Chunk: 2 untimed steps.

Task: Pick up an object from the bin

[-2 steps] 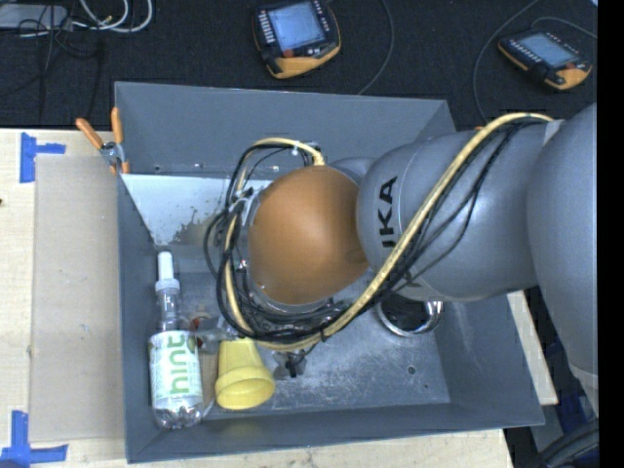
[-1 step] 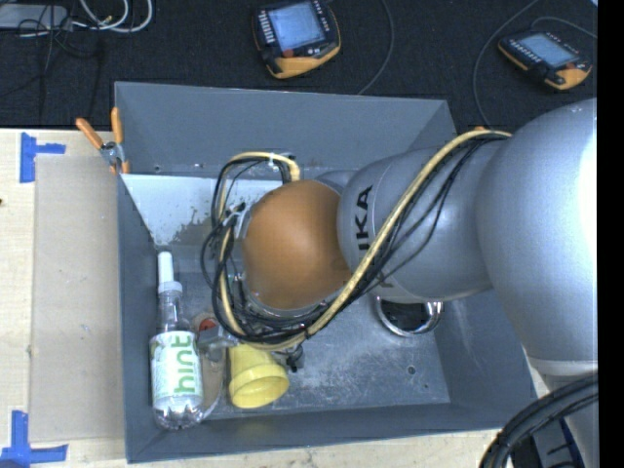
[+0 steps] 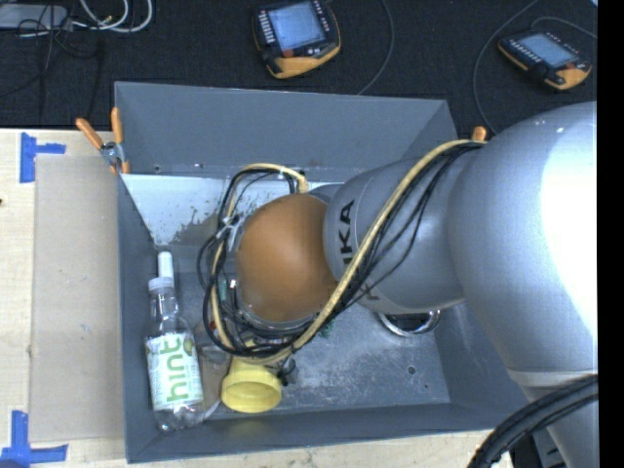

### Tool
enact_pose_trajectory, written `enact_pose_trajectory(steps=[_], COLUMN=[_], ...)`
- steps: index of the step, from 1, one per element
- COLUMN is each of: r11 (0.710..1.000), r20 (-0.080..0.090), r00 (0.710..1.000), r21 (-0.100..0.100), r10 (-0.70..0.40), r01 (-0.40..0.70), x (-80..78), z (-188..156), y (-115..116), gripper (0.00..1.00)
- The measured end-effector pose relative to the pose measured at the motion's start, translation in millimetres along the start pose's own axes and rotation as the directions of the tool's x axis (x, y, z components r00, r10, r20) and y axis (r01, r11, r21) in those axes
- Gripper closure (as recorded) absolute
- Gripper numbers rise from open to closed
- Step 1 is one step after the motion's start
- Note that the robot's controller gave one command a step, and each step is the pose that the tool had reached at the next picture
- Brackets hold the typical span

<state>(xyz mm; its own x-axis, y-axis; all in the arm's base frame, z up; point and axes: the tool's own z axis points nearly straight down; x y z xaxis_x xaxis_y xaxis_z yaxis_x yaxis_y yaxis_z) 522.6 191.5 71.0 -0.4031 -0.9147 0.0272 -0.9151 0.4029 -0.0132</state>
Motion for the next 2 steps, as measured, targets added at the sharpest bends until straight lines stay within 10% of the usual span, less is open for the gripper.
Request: enact_pose_trajectory(steps=[1, 2], r11=[0.994, 0.994], r20=[0.005, 0.006], r00=[0.994, 0.994], r21=[0.004, 0.006], r10=[-0.110, -0.113], r01=[0.110, 0.113], x=[59.0, 57.2], z=[0.9, -1.4], y=[6.6, 6.3], gripper=[0.00, 1.00])
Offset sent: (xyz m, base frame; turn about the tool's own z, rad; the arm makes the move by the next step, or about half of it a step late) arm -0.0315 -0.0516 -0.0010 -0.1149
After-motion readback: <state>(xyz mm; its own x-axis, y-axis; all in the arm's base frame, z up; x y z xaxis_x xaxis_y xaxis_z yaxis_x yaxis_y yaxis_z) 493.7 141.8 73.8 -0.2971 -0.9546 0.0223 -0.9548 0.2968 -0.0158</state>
